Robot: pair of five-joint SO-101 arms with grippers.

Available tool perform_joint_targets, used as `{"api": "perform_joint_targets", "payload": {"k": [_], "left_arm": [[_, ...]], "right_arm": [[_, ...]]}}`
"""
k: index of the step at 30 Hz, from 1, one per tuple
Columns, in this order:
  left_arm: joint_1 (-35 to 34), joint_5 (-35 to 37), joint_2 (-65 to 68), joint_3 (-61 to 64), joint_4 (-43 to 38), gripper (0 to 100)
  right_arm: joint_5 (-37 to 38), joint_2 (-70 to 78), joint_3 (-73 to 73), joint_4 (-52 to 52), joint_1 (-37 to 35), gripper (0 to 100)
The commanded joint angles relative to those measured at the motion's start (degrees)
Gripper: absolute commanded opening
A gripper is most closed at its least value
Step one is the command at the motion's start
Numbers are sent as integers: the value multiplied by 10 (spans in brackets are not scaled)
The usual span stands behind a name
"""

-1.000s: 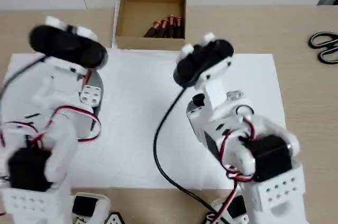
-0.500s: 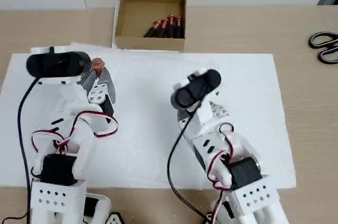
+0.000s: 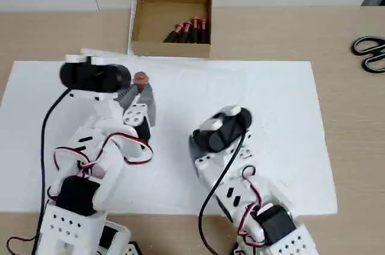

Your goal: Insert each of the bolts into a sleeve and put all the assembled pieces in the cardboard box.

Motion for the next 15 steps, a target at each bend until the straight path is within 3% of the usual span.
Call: {"api": "perform_joint_targets", "payload": {"k": [1, 4, 8, 15], "left_arm": [[19, 3, -15, -5, -15, 6], [38, 8, -11, -4, -28, 6], [41, 68, -11, 12, -74, 6], [90, 97, -11, 35, -76, 6]], "right_arm": [[-6, -44, 10, -15, -15, 4], [-8, -61, 17, -15, -17, 4], [-6, -68, 32, -43, -27, 4], [-7, -68, 44, -58, -47, 4]]}}
